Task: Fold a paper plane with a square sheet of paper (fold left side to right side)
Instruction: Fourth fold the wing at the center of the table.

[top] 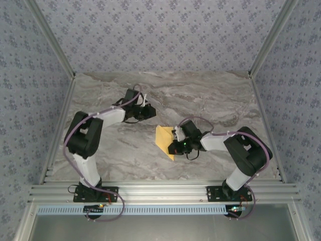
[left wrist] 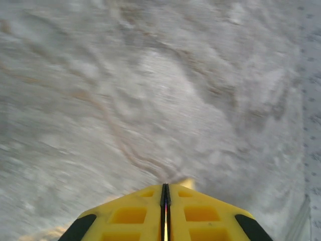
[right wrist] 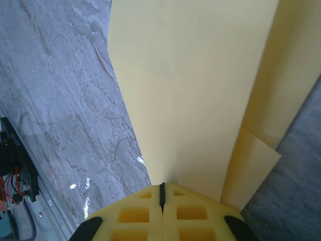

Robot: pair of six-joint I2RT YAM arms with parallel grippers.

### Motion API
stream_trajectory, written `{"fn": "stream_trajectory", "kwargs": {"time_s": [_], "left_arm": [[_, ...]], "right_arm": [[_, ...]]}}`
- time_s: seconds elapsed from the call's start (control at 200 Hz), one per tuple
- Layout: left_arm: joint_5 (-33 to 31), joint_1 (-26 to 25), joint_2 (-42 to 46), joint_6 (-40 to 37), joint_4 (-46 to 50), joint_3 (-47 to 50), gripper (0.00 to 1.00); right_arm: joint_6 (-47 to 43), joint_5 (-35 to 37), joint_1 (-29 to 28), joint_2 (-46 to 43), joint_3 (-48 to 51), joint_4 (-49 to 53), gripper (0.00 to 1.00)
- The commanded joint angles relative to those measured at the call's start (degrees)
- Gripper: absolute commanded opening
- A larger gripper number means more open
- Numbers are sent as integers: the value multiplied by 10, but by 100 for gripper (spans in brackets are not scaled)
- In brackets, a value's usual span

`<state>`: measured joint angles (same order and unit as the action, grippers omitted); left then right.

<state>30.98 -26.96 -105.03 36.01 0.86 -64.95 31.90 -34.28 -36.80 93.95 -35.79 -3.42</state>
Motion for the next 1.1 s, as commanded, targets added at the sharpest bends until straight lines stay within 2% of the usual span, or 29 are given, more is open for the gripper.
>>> {"fn": "stream_trajectory", "kwargs": {"time_s": [0.0, 0.155, 0.33, 0.705, 1.094], "left_arm": [[6, -55, 33, 3, -22, 43, 11], [-2, -109, -1, 30, -61, 63, 11], [3, -130, -56, 52, -95, 55, 11], [-59, -128, -103, 57, -71, 74, 9], [-73, -111, -110, 56, -68, 88, 8]], "right_arm": [[-10, 59, -5, 26, 29, 116, 0], [-10, 58, -5, 22, 29, 114, 0], [-11, 48, -6, 13, 29, 108, 0], [-23, 13, -19, -21, 38, 106, 0], [-30, 10, -27, -40, 60, 126, 0]]}}
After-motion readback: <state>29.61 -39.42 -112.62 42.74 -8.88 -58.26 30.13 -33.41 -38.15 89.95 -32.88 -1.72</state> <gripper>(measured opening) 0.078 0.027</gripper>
